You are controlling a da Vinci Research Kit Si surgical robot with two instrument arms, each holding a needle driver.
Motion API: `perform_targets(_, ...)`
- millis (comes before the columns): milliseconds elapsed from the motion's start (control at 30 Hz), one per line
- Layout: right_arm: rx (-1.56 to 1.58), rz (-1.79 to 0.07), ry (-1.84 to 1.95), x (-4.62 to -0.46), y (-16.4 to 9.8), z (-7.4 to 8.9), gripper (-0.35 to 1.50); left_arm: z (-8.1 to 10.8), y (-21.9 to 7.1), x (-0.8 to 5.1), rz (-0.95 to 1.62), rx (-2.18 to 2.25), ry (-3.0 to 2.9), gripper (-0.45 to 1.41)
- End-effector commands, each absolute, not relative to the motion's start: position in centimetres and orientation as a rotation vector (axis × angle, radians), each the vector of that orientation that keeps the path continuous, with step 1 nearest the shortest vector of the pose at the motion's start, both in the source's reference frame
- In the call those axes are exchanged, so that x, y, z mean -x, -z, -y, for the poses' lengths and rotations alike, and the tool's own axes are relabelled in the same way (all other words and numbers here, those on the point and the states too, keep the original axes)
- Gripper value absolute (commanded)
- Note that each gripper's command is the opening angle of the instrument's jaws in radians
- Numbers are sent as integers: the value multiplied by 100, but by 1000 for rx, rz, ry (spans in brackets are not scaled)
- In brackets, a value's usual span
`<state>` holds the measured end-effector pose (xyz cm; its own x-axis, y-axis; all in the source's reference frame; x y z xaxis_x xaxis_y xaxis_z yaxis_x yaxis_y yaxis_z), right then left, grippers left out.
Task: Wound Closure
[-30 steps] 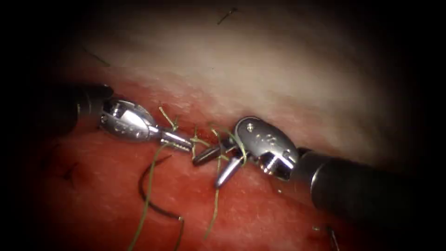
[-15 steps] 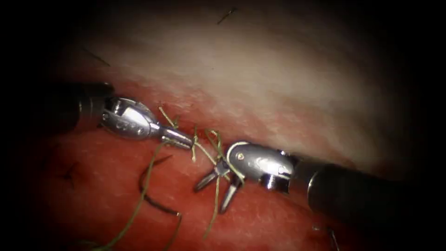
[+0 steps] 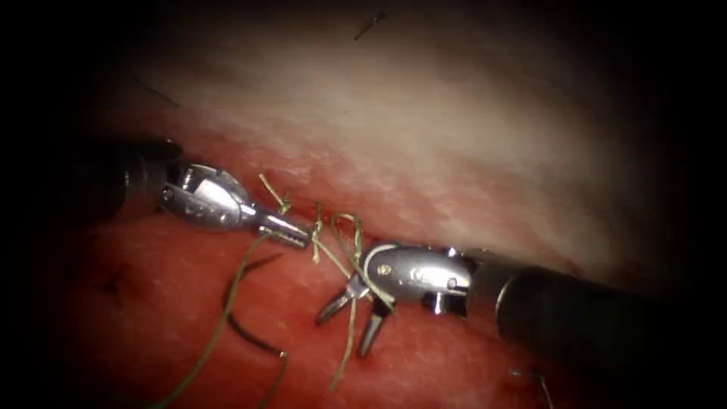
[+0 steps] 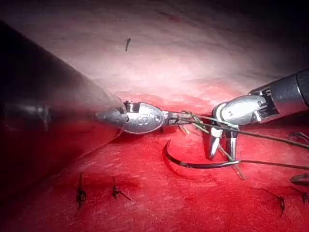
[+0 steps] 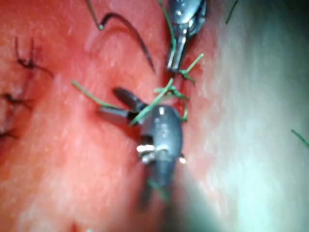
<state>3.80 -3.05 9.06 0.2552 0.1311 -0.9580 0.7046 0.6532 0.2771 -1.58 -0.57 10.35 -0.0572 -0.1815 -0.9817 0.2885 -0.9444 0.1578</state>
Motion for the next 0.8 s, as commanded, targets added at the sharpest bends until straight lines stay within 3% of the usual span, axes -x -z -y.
perform_targets(33, -815, -1252, 473, -388, -911, 305, -35, 55, -1041, 163, -117, -1905, 2076, -45)
perform_targets(800, -886, -1352, 300, -370, -873, 283, -35, 117, -1026, 141, -142, -1886, 2083, -45)
